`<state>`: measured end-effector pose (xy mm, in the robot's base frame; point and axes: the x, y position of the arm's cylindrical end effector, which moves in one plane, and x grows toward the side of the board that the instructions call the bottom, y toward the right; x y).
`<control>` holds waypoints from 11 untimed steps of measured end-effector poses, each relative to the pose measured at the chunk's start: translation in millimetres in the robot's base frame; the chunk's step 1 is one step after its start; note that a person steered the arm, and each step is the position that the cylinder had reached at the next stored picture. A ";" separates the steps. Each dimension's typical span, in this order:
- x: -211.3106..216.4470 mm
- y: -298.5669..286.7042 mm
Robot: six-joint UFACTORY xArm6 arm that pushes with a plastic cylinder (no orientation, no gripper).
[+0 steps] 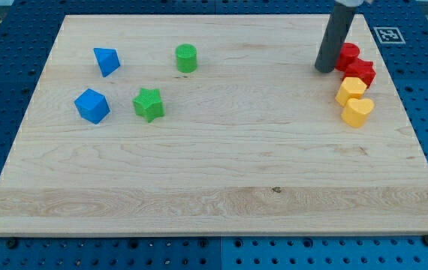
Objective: Push the red star left a bit
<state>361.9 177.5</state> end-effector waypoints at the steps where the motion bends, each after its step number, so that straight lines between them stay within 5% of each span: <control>1: 56.3 -19.1; 3: 229.2 -29.3; 4: 256.9 -8.6; 5: 226.8 75.7; 8: -20.0 135.0; 11: -14.8 120.4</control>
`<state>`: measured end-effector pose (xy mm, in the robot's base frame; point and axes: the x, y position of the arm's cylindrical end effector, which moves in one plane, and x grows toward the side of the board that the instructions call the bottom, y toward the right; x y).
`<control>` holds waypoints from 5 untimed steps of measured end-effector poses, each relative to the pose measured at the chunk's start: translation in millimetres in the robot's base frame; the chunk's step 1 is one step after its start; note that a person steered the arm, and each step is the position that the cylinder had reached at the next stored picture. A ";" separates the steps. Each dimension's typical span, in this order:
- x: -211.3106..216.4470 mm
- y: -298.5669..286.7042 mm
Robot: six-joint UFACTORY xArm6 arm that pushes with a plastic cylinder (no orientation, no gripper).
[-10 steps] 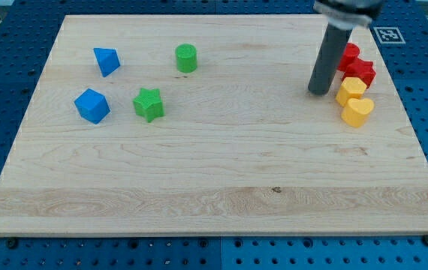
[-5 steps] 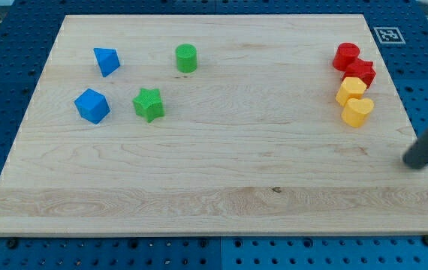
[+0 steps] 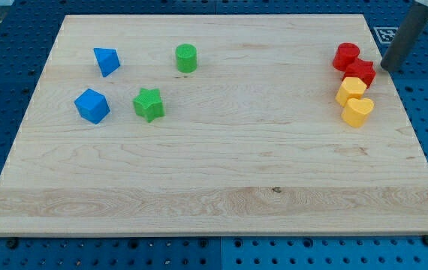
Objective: Push the red star left a bit
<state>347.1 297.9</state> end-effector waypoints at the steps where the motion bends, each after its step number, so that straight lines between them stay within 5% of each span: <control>1: 16.0 -3.3; 5: 24.0 -36.7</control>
